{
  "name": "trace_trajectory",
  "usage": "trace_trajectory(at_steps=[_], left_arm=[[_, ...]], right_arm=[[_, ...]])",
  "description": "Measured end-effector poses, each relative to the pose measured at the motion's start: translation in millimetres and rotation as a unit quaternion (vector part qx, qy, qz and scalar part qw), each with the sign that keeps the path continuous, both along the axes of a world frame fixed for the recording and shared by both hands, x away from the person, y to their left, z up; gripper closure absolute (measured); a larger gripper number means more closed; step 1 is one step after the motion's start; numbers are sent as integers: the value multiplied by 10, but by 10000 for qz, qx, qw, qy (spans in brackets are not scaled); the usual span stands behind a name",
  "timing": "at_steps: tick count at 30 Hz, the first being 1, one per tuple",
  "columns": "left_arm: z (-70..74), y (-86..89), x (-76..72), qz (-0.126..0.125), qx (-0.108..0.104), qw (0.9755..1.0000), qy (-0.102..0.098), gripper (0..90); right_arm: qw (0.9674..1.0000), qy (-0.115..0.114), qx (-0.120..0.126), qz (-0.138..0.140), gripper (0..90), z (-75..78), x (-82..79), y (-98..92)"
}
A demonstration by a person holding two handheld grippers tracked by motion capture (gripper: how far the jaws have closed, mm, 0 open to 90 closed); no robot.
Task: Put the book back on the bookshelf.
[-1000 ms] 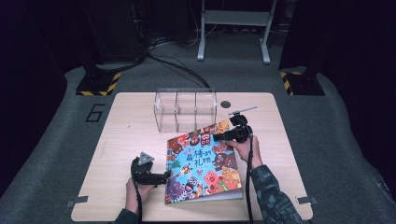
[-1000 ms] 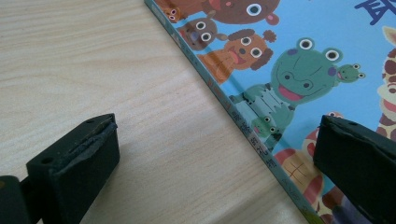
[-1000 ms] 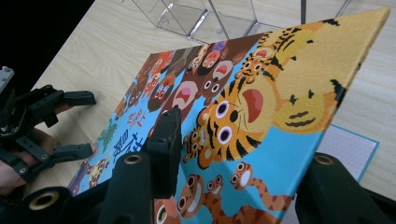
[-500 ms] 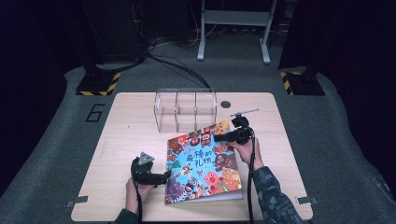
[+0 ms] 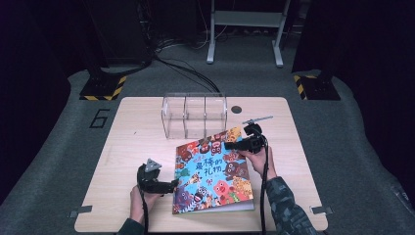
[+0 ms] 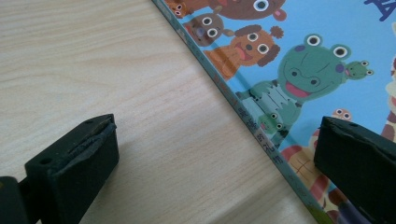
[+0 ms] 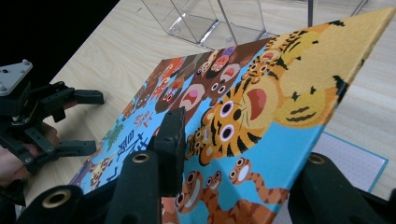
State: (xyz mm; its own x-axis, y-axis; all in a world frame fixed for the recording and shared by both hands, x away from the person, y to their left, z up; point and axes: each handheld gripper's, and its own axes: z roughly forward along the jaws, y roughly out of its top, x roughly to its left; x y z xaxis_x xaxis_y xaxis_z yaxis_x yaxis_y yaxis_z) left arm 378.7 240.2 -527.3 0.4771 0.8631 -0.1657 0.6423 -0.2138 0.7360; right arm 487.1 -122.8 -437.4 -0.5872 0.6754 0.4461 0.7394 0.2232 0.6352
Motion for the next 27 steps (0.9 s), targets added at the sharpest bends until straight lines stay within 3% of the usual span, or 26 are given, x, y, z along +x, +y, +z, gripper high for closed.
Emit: trace_trajectory(at_steps=[10,21,27], left_arm=[[92,0,68,-185,-240,9993,240,0],[179,-18,158,-340,-389,9982,311,0],[201,-34,211,-365,-608,9966,428,0]], right_arm=[[9999,-101,0,34,587,0,-17,-6],[9998,-182,-9,38,585,2,-30,-4],[9995,-315,-25,81,585,-5,-42,-10]])
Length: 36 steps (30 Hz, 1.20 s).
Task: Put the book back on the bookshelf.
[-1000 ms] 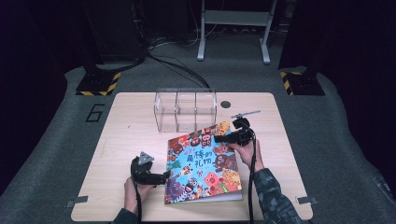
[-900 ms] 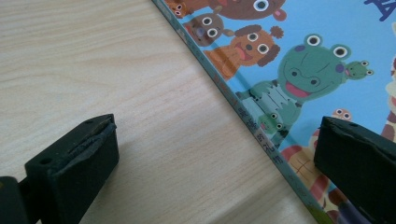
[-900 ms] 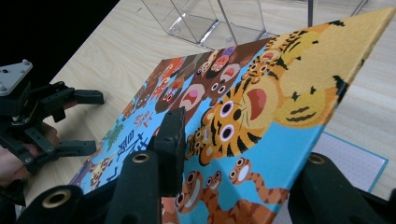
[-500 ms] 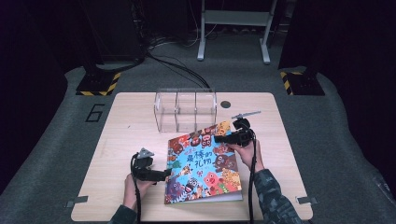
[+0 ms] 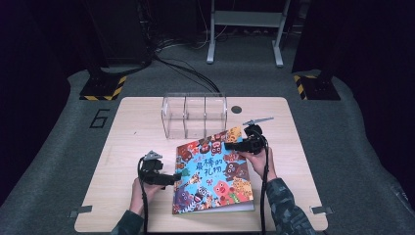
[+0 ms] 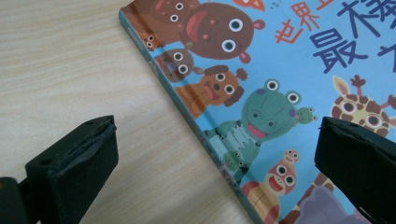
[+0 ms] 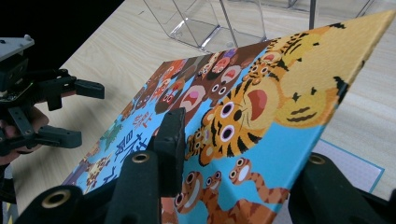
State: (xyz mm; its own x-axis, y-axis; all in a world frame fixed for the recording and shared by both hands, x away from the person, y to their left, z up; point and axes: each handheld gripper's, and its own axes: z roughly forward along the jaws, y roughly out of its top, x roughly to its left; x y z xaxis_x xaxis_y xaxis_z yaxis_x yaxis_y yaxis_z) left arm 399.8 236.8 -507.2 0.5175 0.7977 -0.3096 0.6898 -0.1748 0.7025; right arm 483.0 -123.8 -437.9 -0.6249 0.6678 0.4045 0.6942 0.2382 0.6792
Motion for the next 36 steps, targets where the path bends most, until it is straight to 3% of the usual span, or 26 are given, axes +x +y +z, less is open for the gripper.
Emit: trace_trajectory(at_steps=[9,19,24,36], left_arm=[[49,-31,67,-77,-118,9999,35,0],[72,-24,115,-140,-219,9997,-5,0],[64,-37,136,-166,-264,9995,6,0],[29,-56,184,-180,-391,9990,136,0]], right_arm=[[9999,-127,-14,29,585,7,-38,2],[9981,-595,-89,137,580,36,-123,-9],[9973,-720,-69,133,579,47,-169,-21],[9931,-1153,31,207,578,103,-289,-33]])
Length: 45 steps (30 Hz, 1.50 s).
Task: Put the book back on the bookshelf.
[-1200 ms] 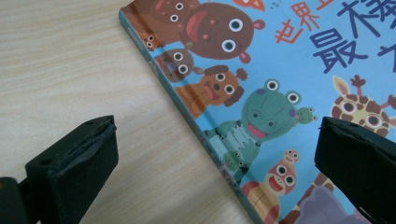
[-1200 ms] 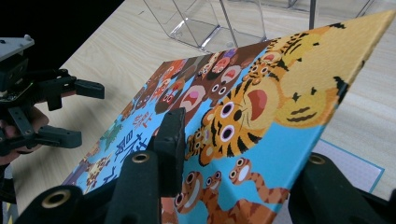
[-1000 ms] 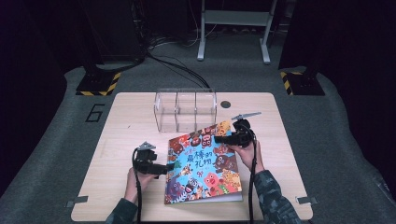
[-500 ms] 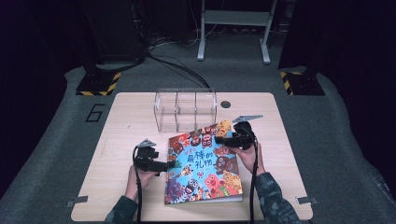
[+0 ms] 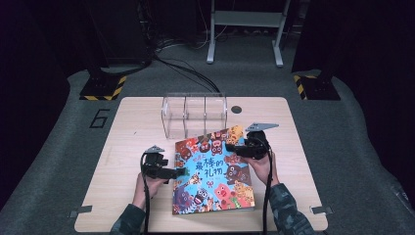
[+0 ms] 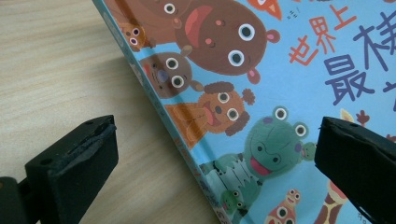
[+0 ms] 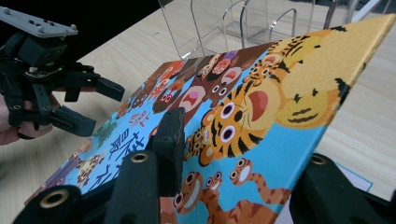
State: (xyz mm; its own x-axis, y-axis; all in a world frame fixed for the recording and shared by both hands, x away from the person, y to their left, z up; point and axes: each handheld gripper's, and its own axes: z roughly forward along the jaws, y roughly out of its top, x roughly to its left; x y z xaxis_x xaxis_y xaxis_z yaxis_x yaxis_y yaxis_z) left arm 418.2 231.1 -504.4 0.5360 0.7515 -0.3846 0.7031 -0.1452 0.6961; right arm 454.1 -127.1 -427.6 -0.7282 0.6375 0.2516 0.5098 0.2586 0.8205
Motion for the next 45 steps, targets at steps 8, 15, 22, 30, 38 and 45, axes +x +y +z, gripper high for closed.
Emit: trace_trajectory(at_steps=[8,15,22,30,38,45], left_arm=[[-16,-28,22,-53,-41,10000,43,0],[-9,-60,26,-93,-31,9999,34,0],[-11,-74,22,-257,-60,9996,92,0],[-5,-91,7,-530,-363,9979,112,41],[-7,-90,9,-536,-349,9979,109,79],[-23,-42,-21,-490,-443,9978,24,114]], right_arm=[[9999,-149,42,24,578,-7,-31,-15],[9994,-325,65,52,577,13,-86,-23],[9988,-449,161,72,576,9,-121,-28],[9980,-588,203,119,574,12,-141,-23],[9981,-548,261,-47,555,-57,-130,-17],[9991,-338,250,-113,550,-51,-114,-9]])
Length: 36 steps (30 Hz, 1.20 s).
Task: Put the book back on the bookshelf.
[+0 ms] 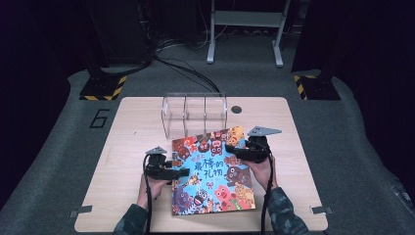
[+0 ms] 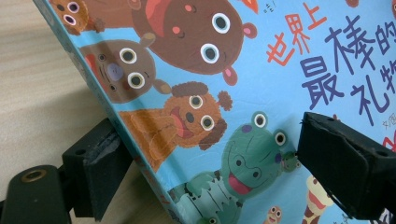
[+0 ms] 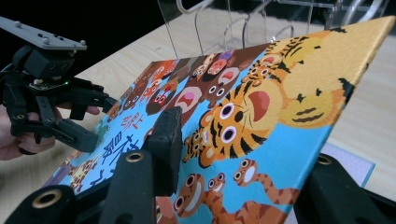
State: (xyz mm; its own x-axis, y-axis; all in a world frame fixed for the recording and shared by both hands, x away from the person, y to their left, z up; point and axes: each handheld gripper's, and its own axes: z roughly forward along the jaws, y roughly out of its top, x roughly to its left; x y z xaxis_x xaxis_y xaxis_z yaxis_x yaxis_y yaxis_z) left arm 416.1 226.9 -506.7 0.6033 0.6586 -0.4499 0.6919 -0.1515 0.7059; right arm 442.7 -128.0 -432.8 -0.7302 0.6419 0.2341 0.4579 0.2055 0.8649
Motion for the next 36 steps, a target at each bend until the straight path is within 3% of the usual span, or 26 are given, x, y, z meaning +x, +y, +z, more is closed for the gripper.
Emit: trace_trajectory(at_steps=[6,15,26,32,36], left_arm=[[-2,19,-9,-2,-38,10000,31,132],[21,31,-42,70,-56,9999,-63,161],[85,78,-62,137,30,9996,-255,217],[131,89,-79,228,-33,9992,-334,268],[185,111,-88,181,98,9987,-462,299]], right_arm=[[9996,223,-82,-121,540,13,15,27],[9993,331,-70,-161,531,0,23,19],[9984,544,-77,-150,513,25,58,24],[9980,607,-15,-200,513,38,57,5],[9969,742,-101,-231,486,51,57,3]])
